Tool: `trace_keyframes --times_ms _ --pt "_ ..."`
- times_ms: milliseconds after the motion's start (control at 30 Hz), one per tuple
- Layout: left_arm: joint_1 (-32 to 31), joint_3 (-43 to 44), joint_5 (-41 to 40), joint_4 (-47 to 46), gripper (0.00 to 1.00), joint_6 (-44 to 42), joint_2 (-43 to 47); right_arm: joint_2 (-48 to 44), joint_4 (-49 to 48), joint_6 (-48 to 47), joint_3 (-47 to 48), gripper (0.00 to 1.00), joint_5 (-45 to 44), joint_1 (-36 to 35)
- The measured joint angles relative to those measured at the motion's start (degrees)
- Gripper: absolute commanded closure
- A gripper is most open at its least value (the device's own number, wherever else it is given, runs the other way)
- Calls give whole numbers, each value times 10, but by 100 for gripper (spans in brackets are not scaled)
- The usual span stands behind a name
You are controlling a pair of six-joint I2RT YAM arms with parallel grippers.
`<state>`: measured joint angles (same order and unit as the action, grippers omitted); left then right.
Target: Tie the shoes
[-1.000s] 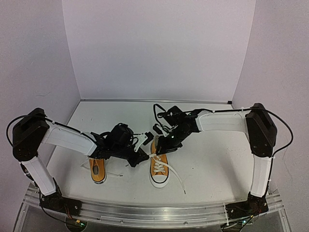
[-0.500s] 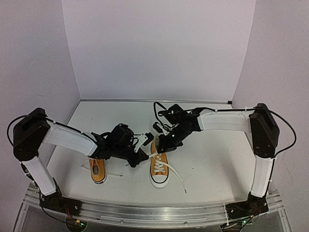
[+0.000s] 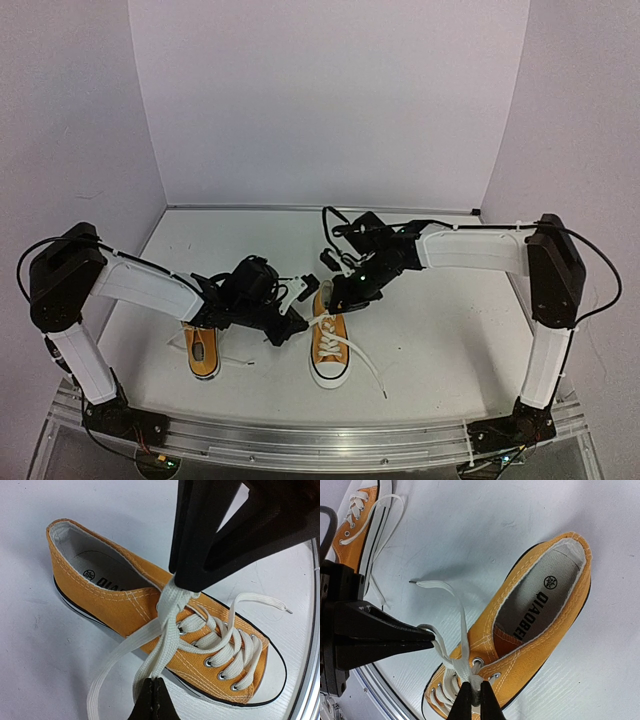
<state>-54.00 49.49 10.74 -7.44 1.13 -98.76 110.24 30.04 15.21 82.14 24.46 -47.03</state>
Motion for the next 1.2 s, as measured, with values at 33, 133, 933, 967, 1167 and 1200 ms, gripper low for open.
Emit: trace_keyframes --times_ms 33,133,933,967,1167,1200 --pt "0 0 0 0 100 -1 0 0 0 -2 -1 100 0 0" --pt "0 0 0 0 100 -1 0 0 0 -2 -4 100 1 0" --pt "5 -17 -21 -15 76 -18 23 -46 -54 20 -75 100 -1 0" --pt "5 -28 -22 -22 73 -24 37 -46 -57 23 -77 100 -1 0" --pt "5 -70 -37 -48 61 -88 143 -46 -76 34 -82 100 0 0" --pt "5 -70 -38 -48 61 -108 158 -46 -79 35 -83 100 0 0"
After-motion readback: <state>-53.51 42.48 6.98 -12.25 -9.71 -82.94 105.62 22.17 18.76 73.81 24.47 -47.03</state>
